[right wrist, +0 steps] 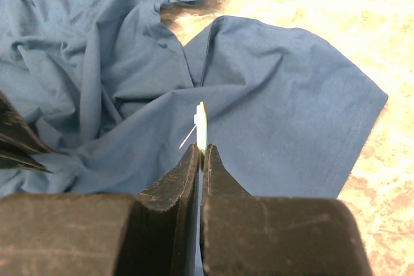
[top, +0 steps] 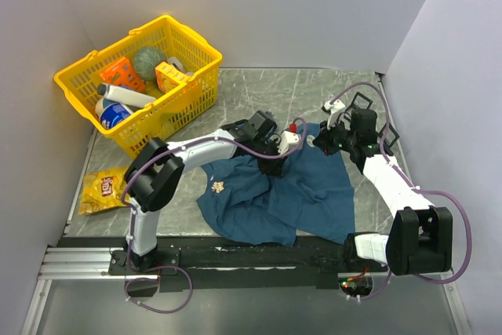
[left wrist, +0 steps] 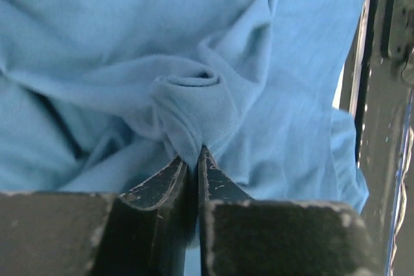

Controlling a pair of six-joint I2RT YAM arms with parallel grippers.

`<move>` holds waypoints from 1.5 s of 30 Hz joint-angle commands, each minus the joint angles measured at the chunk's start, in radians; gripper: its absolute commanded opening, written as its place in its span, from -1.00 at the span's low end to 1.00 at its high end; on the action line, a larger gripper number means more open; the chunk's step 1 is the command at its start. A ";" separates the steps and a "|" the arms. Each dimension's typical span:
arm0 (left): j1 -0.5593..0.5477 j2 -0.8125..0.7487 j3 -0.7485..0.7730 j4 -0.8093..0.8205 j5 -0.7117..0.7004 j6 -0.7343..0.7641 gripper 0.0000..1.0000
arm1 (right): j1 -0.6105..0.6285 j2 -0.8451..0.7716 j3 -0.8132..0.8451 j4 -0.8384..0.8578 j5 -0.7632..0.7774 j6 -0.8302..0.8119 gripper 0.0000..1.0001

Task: Remove the brooch from the garment
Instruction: Remove the brooch from the clothes.

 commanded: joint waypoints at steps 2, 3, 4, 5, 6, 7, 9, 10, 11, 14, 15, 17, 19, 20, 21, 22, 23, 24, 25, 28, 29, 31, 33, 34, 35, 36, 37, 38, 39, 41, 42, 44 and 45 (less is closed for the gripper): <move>-0.002 -0.134 -0.073 -0.057 -0.055 0.091 -0.56 | -0.026 -0.046 0.002 0.001 -0.033 -0.024 -1.00; -0.001 -0.142 -0.086 -0.070 -0.055 0.093 -0.49 | -0.032 -0.049 0.002 0.000 -0.039 -0.024 -1.00; 0.004 -0.150 -0.090 -0.079 -0.054 0.096 -0.28 | -0.038 -0.055 0.000 -0.005 -0.058 -0.025 -1.00; 0.008 -0.159 -0.092 -0.093 -0.034 0.110 -0.16 | -0.038 -0.060 0.000 -0.008 -0.069 -0.027 -1.00; 0.012 -0.179 -0.090 -0.108 -0.024 0.116 -0.06 | -0.064 -0.065 0.000 -0.014 -0.079 -0.029 -1.00; 0.022 -0.189 -0.090 -0.129 -0.017 0.120 0.11 | -0.072 -0.071 0.000 -0.022 -0.094 -0.032 -1.00; 0.033 -0.235 -0.087 -0.151 -0.001 0.137 0.22 | -0.095 -0.080 0.002 -0.029 -0.128 -0.036 -1.00; 0.042 -0.252 -0.081 -0.175 -0.004 0.145 0.27 | -0.103 -0.089 0.002 -0.034 -0.140 -0.042 -1.00; 0.045 -0.280 -0.072 -0.189 -0.007 0.162 0.27 | -0.107 -0.092 0.008 -0.058 -0.175 -0.050 -1.00; 0.059 -0.320 -0.008 -0.282 -0.006 0.206 0.32 | -0.115 -0.109 0.057 -0.178 -0.244 -0.110 -1.00; 0.059 -0.326 0.038 -0.313 -0.006 0.217 0.34 | -0.113 -0.114 0.074 -0.224 -0.316 -0.130 -1.00; 0.061 -0.347 0.075 -0.362 -0.014 0.232 0.37 | -0.113 -0.140 0.118 -0.293 -0.397 -0.191 -1.00; 0.061 -0.364 0.108 -0.364 -0.035 0.228 0.33 | -0.112 -0.173 0.134 -0.361 -0.467 -0.231 -1.00; 0.061 -0.381 0.111 -0.346 -0.056 0.188 0.23 | -0.109 -0.187 0.137 -0.368 -0.468 -0.236 -1.00; 0.061 -0.392 0.105 -0.294 -0.076 0.168 0.16 | -0.107 -0.201 0.137 -0.361 -0.459 -0.234 -1.00; 0.061 -0.401 0.103 -0.263 -0.119 0.150 0.18 | -0.107 -0.228 0.132 -0.356 -0.433 -0.236 -1.00; 0.061 -0.432 0.098 -0.234 -0.148 0.122 0.31 | -0.107 -0.242 0.120 -0.353 -0.421 -0.240 -1.00; 0.061 -0.450 0.067 -0.125 -0.185 0.102 0.63 | -0.106 -0.256 0.112 -0.350 -0.412 -0.246 -1.00; 0.061 -0.478 0.039 -0.061 -0.219 0.088 0.92 | -0.109 -0.281 0.105 -0.336 -0.395 -0.249 -1.00; 0.061 -0.608 -0.072 0.155 -0.342 0.050 0.92 | -0.107 -0.316 0.069 -0.306 -0.393 -0.240 -1.00; 0.061 -0.595 -0.040 0.127 -0.377 0.033 0.92 | -0.106 -0.318 0.068 -0.298 -0.393 -0.236 -1.00; 0.061 -0.575 0.048 0.096 -0.426 0.012 0.93 | -0.107 -0.321 0.066 -0.284 -0.395 -0.210 -1.00; 0.061 -0.579 0.063 0.111 -0.525 -0.056 0.92 | -0.106 -0.316 0.071 -0.278 -0.398 -0.203 -1.00; 0.061 -0.585 0.060 0.129 -0.564 -0.089 0.92 | -0.107 -0.312 0.069 -0.276 -0.398 -0.202 -1.00; 0.061 -0.578 0.068 0.133 -0.592 -0.123 0.92 | -0.106 -0.312 0.068 -0.273 -0.396 -0.203 -1.00; 0.061 -0.570 0.084 0.125 -0.595 -0.125 0.92 | -0.107 -0.309 0.066 -0.270 -0.396 -0.205 -1.00; 0.062 -0.562 0.085 0.122 -0.578 -0.114 0.92 | -0.106 -0.308 0.065 -0.270 -0.398 -0.205 -1.00; 0.062 -0.559 0.082 0.117 -0.557 -0.091 0.93 | -0.106 -0.307 0.068 -0.272 -0.399 -0.206 -1.00; 0.061 -0.562 0.051 0.131 -0.525 -0.085 0.92 | -0.104 -0.302 0.074 -0.278 -0.410 -0.205 -1.00; 0.061 -0.576 0.010 0.154 -0.474 -0.076 0.92 | -0.097 -0.298 0.103 -0.296 -0.422 -0.200 -1.00; 0.061 -0.578 -0.016 0.141 -0.436 -0.061 0.92 | -0.094 -0.289 0.117 -0.330 -0.448 -0.202 -1.00; 0.062 -0.567 -0.035 0.102 -0.276 0.020 0.92 | -0.080 -0.276 0.163 -0.388 -0.486 -0.225 -1.00; 0.061 -0.561 -0.050 0.069 -0.224 0.040 0.92 | -0.074 -0.264 0.173 -0.439 -0.505 -0.249 -1.00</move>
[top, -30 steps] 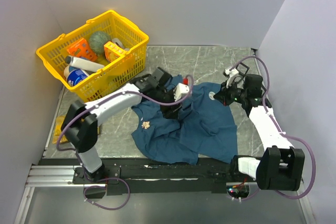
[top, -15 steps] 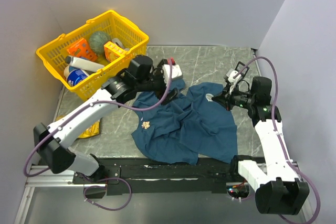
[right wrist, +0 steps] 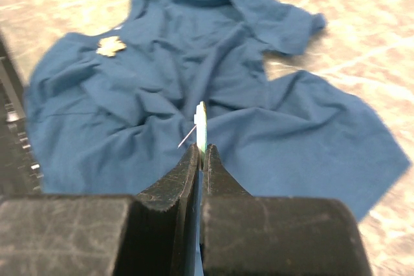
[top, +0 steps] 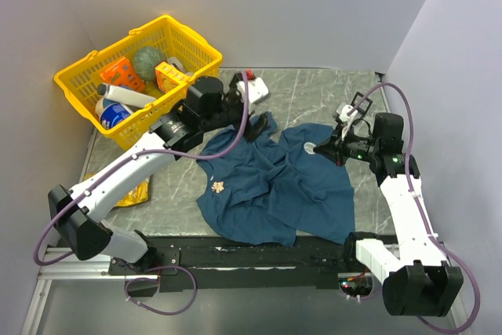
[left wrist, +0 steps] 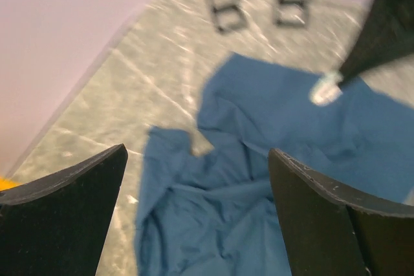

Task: Remove the brooch from the garment
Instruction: Remove the brooch from the clothes, then close the brooch.

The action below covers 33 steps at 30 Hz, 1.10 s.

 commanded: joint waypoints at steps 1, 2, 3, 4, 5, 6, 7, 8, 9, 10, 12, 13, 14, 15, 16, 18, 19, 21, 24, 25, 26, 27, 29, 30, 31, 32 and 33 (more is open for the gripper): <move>-0.003 0.010 -0.059 -0.059 0.322 0.106 0.92 | 0.026 0.027 0.092 -0.112 -0.135 -0.044 -1.00; -0.003 0.022 -0.068 -0.060 0.357 0.106 0.92 | 0.026 0.027 0.082 -0.117 -0.152 -0.047 -1.00; -0.003 0.031 -0.081 -0.060 0.395 0.108 0.92 | 0.025 0.018 0.068 -0.121 -0.169 -0.061 -1.00; -0.003 0.034 -0.081 -0.073 0.430 0.133 0.93 | 0.026 0.013 0.045 -0.138 -0.195 -0.078 -1.00; -0.003 0.048 -0.079 -0.101 0.523 0.164 0.92 | 0.025 0.007 0.043 -0.160 -0.202 -0.101 -1.00; -0.005 0.059 -0.064 -0.128 0.561 0.190 0.92 | 0.025 -0.005 0.043 -0.172 -0.203 -0.116 -1.00; -0.005 0.065 -0.058 -0.156 0.587 0.196 0.93 | 0.025 -0.009 0.052 -0.195 -0.202 -0.113 -1.00; -0.005 0.080 -0.053 -0.155 0.637 0.181 0.92 | 0.025 -0.010 0.060 -0.215 -0.214 -0.115 -1.00; -0.005 0.089 -0.047 -0.155 0.656 0.172 0.92 | 0.025 -0.003 0.069 -0.238 -0.229 -0.141 -1.00; -0.007 0.097 -0.045 -0.155 0.685 0.175 0.92 | 0.025 0.001 0.083 -0.262 -0.244 -0.147 -1.00; -0.008 0.118 -0.056 -0.118 0.718 0.155 0.93 | 0.026 0.005 0.085 -0.292 -0.274 -0.147 -1.00; -0.014 0.129 -0.059 -0.103 0.719 0.132 0.92 | 0.026 0.004 0.085 -0.305 -0.281 -0.167 -1.00; -0.017 0.152 -0.059 -0.081 0.724 0.128 0.92 | 0.026 0.002 0.085 -0.334 -0.283 -0.188 -1.00; -0.022 0.164 -0.061 -0.069 0.716 0.120 0.92 | 0.026 -0.004 0.080 -0.342 -0.283 -0.213 -1.00; -0.032 0.174 -0.062 -0.057 0.713 0.097 0.92 | 0.026 -0.006 0.069 -0.356 -0.287 -0.231 -1.00; -0.043 0.203 -0.065 -0.015 0.705 0.074 0.93 | 0.025 -0.012 0.056 -0.385 -0.298 -0.273 -1.00; -0.057 0.210 -0.064 -0.004 0.696 0.050 0.92 | 0.026 -0.013 0.037 -0.388 -0.300 -0.279 -1.00; -0.074 0.232 -0.053 0.006 0.689 0.033 0.92 | 0.026 -0.025 0.023 -0.373 -0.292 -0.285 -1.00; -0.105 0.249 -0.035 0.006 0.662 0.017 0.92 | 0.025 -0.053 -0.007 -0.316 -0.280 -0.233 -1.00; -0.115 0.252 -0.030 0.008 0.647 0.006 0.92 | 0.026 -0.058 -0.012 -0.309 -0.278 -0.233 -1.00; -0.117 0.257 -0.027 0.005 0.649 0.006 0.93 | 0.026 -0.058 -0.014 -0.312 -0.280 -0.237 -1.00; -0.120 0.260 -0.019 0.005 0.649 0.003 0.92 | 0.026 -0.061 -0.017 -0.310 -0.280 -0.234 -1.00; -0.126 0.263 -0.015 0.005 0.647 -0.007 0.92 | 0.025 -0.065 -0.029 -0.289 -0.272 -0.227 -1.00; -0.128 0.263 -0.012 0.005 0.647 -0.010 0.93 | 0.025 -0.067 -0.035 -0.276 -0.269 -0.206 -1.00; -0.135 0.263 -0.010 0.005 0.643 -0.015 0.92 | 0.025 -0.067 -0.041 -0.264 -0.269 -0.199 -1.00; -0.140 0.261 -0.007 0.005 0.632 -0.015 0.92 | 0.025 -0.065 -0.044 -0.263 -0.272 -0.202 -1.00; -0.149 0.258 -0.006 0.002 0.627 -0.015 0.92 | 0.025 -0.061 -0.046 -0.263 -0.274 -0.202 -1.00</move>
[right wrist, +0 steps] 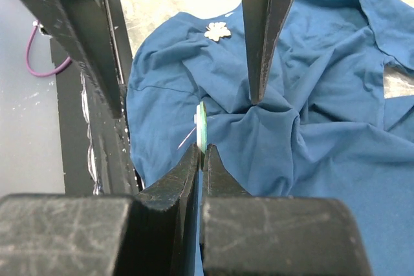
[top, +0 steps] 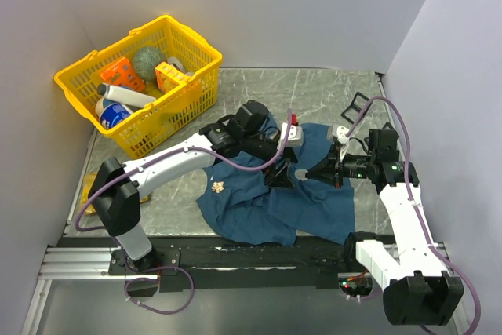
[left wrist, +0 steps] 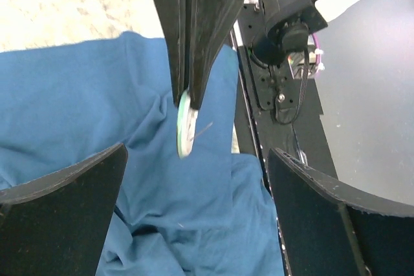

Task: Remove the brooch from the garment
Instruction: Close the brooch.

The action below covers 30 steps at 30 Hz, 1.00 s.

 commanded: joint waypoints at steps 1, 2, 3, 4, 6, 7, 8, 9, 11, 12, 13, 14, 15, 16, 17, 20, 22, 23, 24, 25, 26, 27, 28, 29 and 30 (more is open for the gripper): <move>-0.025 0.000 0.049 0.032 -0.017 -0.023 0.92 | 0.003 -0.006 -0.015 0.053 -0.020 0.025 -1.00; -0.029 0.000 0.052 0.029 -0.024 -0.023 0.93 | 0.003 -0.003 -0.015 0.053 -0.023 0.026 -1.00; -0.039 0.001 0.053 0.025 -0.037 -0.021 0.92 | 0.003 -0.003 -0.015 0.056 -0.032 0.031 -1.00; -0.042 0.003 0.055 0.025 -0.040 -0.020 0.92 | 0.005 -0.005 -0.020 0.062 -0.032 0.037 -1.00; -0.051 0.009 0.055 0.027 -0.057 -0.020 0.93 | 0.002 -0.014 -0.024 0.078 -0.037 0.049 -1.00; -0.052 0.011 0.055 0.027 -0.063 -0.021 0.93 | 0.000 -0.015 -0.028 0.079 -0.037 0.049 -1.00; -0.057 0.015 0.053 0.028 -0.069 -0.021 0.95 | -0.003 -0.018 -0.029 0.078 -0.041 0.052 -1.00; -0.062 0.017 0.053 0.032 -0.075 -0.024 0.96 | -0.008 -0.021 -0.029 0.076 -0.047 0.052 -1.00; -0.063 0.021 0.050 0.036 -0.080 -0.032 0.95 | -0.014 -0.023 -0.029 0.072 -0.063 0.048 -1.00; -0.066 0.021 0.050 0.044 -0.077 -0.035 0.83 | -0.015 -0.025 -0.028 0.067 -0.066 0.045 -1.00; -0.066 0.023 0.050 0.044 -0.075 -0.041 0.76 | -0.018 -0.023 -0.029 0.067 -0.069 0.045 -1.00; -0.068 0.024 0.056 0.041 -0.074 -0.040 0.70 | -0.020 -0.023 -0.029 0.066 -0.069 0.046 -1.00; -0.069 0.026 0.056 0.039 -0.072 -0.038 0.59 | -0.020 -0.025 -0.028 0.066 -0.073 0.045 -1.00; -0.068 0.026 0.056 0.039 -0.072 -0.041 0.56 | -0.021 -0.025 -0.028 0.061 -0.078 0.045 -1.00; -0.071 0.026 0.056 0.039 -0.071 -0.040 0.52 | -0.023 -0.025 -0.028 0.061 -0.079 0.042 -1.00; -0.071 0.021 0.047 0.042 -0.074 -0.038 0.37 | -0.023 -0.025 -0.029 0.063 -0.078 0.042 -1.00; -0.071 0.018 0.043 0.047 -0.075 -0.038 0.19 | -0.023 -0.023 -0.029 0.060 -0.078 0.042 -1.00; -0.071 0.017 0.038 0.048 -0.077 -0.038 0.14 | -0.021 -0.022 -0.029 0.059 -0.078 0.037 -1.00; -0.071 0.017 0.036 0.051 -0.078 -0.041 0.07 | -0.021 -0.022 -0.029 0.058 -0.078 0.037 -1.00; -0.071 0.017 0.036 0.053 -0.077 -0.041 0.05 | -0.021 -0.023 -0.031 0.058 -0.078 0.037 -1.00; -0.071 0.018 0.038 0.052 -0.077 -0.041 0.02 | -0.023 -0.022 -0.031 0.058 -0.078 0.037 -1.00; -0.071 0.018 0.039 0.052 -0.075 -0.043 -0.07 | -0.021 -0.022 -0.032 0.058 -0.076 0.036 -1.00; -0.071 0.021 0.043 0.047 -0.074 -0.043 -0.10 | -0.023 -0.022 -0.032 0.058 -0.076 0.036 -1.00; -0.071 0.021 0.047 0.047 -0.074 -0.043 -0.15 | -0.021 -0.023 -0.032 0.058 -0.078 0.036 -1.00; -0.071 0.023 0.049 0.044 -0.074 -0.043 -0.20 | -0.023 -0.025 -0.032 0.056 -0.078 0.037 -1.00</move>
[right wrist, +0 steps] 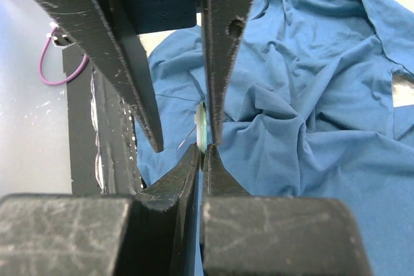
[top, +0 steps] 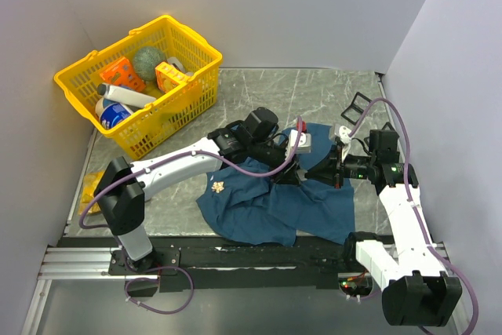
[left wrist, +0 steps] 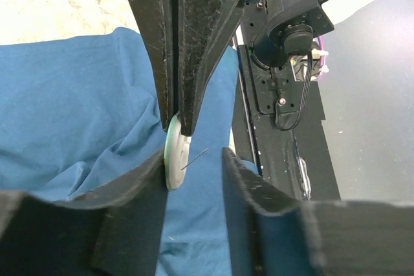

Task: Remove the brooch from the garment
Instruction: Close the brooch.

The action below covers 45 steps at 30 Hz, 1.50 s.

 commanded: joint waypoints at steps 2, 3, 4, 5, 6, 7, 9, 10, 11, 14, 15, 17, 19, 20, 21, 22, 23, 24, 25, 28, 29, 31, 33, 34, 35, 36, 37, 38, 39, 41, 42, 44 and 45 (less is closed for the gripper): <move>-0.009 -0.008 0.037 0.031 0.004 -0.004 -0.27 | -0.007 -0.021 -0.003 0.011 -0.021 -0.003 -1.00; -0.008 -0.010 0.035 0.031 0.002 -0.002 -0.35 | -0.007 -0.021 -0.003 0.012 -0.023 -0.003 -1.00; -0.008 -0.013 0.034 0.029 0.002 -0.001 -0.38 | -0.007 -0.023 -0.004 0.012 -0.021 -0.003 -1.00; -0.008 -0.013 0.031 0.031 0.002 0.001 -0.40 | -0.007 -0.021 -0.004 0.012 -0.023 -0.002 -1.00; -0.008 -0.016 0.029 0.032 0.002 -0.001 -0.43 | -0.005 -0.023 -0.004 0.011 -0.023 -0.002 -1.00; -0.008 -0.018 0.028 0.032 0.004 -0.001 -0.49 | -0.007 -0.021 -0.004 0.012 -0.021 -0.003 -1.00; -0.008 -0.021 0.025 0.032 0.004 -0.001 -0.53 | -0.007 -0.021 -0.004 0.012 -0.021 -0.002 -1.00; -0.008 -0.022 0.026 0.034 0.004 -0.001 -0.55 | -0.007 -0.021 -0.004 0.012 -0.021 -0.002 -1.00; -0.008 -0.022 0.025 0.034 0.005 -0.001 -0.61 | -0.007 -0.023 -0.004 0.014 -0.021 0.000 -1.00; -0.009 -0.019 0.029 0.031 0.011 -0.004 -0.63 | -0.009 -0.026 -0.007 0.018 -0.021 0.003 -1.00; -0.008 -0.021 0.031 0.031 0.012 -0.002 -0.63 | -0.009 -0.027 -0.007 0.018 -0.020 0.004 -1.00; -0.008 -0.019 0.032 0.029 0.015 -0.004 -0.62 | -0.010 -0.027 -0.007 0.018 -0.021 0.006 -1.00; -0.008 -0.019 0.032 0.026 0.016 -0.001 -0.59 | -0.010 -0.027 -0.009 0.020 -0.021 0.004 -1.00; -0.008 -0.021 0.032 0.020 0.018 0.002 -0.56 | -0.012 -0.029 -0.009 0.020 -0.020 0.006 -1.00; -0.008 -0.022 0.035 0.013 0.018 0.011 -0.42 | -0.012 -0.027 -0.009 0.018 -0.020 0.006 -1.00; -0.008 -0.024 0.043 0.005 0.022 0.018 -0.35 | -0.013 -0.029 -0.009 0.020 -0.021 0.006 -1.00; -0.008 -0.027 0.048 -0.018 0.028 0.027 -0.29 | -0.010 -0.029 -0.009 0.020 -0.021 0.004 -1.00; -0.009 -0.030 0.054 -0.026 0.047 0.045 -0.20 | -0.013 -0.029 -0.009 0.021 -0.020 0.006 -1.00; -0.008 -0.036 0.060 -0.035 0.057 0.050 -0.16 | -0.013 -0.027 -0.009 0.021 -0.018 0.004 -1.00; -0.006 -0.050 0.064 -0.069 0.107 0.081 -0.07 | -0.013 -0.027 -0.009 0.021 -0.021 0.006 -1.00; -0.006 -0.051 0.063 -0.067 0.110 0.081 -0.07 | -0.013 -0.029 -0.007 0.023 -0.021 0.006 -1.00; -0.008 -0.054 0.055 -0.057 0.099 0.073 -0.07 | -0.016 -0.027 -0.009 0.023 -0.021 0.009 -1.00; -0.006 -0.051 0.054 -0.049 0.090 0.065 -0.08 | -0.016 -0.030 -0.009 0.024 -0.023 0.012 -1.00; -0.008 -0.051 0.049 -0.040 0.084 0.058 -0.09 | -0.016 -0.033 -0.010 0.026 -0.025 0.013 -1.00; -0.006 -0.051 0.049 -0.035 0.085 0.053 -0.10 | -0.021 -0.035 -0.010 0.026 -0.026 0.012 -1.00; -0.005 -0.051 0.049 -0.032 0.088 0.041 -0.10 | -0.021 -0.035 -0.010 0.026 -0.028 0.013 -1.00; -0.006 -0.050 0.051 -0.026 0.091 0.036 -0.11 | -0.024 -0.036 -0.010 0.027 -0.029 0.017 -1.00; -0.006 -0.051 0.052 -0.026 0.094 0.033 -0.11 | -0.024 -0.038 -0.012 0.029 -0.029 0.017 -1.00; -0.005 -0.048 0.054 -0.026 0.096 0.028 -0.12 | -0.025 -0.038 -0.012 0.029 -0.029 0.017 -1.00; -0.003 -0.050 0.058 -0.021 0.094 0.019 -0.14 | -0.027 -0.038 -0.012 0.032 -0.029 0.023 -1.00; -0.002 -0.050 0.057 -0.015 0.100 0.009 -0.15 | -0.028 -0.037 -0.014 0.034 -0.028 0.021 -1.00; 0.003 -0.051 0.052 0.003 0.108 -0.007 -0.17 | -0.028 -0.040 -0.014 0.037 -0.028 0.026 -1.00; 0.007 -0.050 0.048 0.009 0.110 -0.022 -0.22 | -0.028 -0.038 -0.017 0.041 -0.025 0.026 -1.00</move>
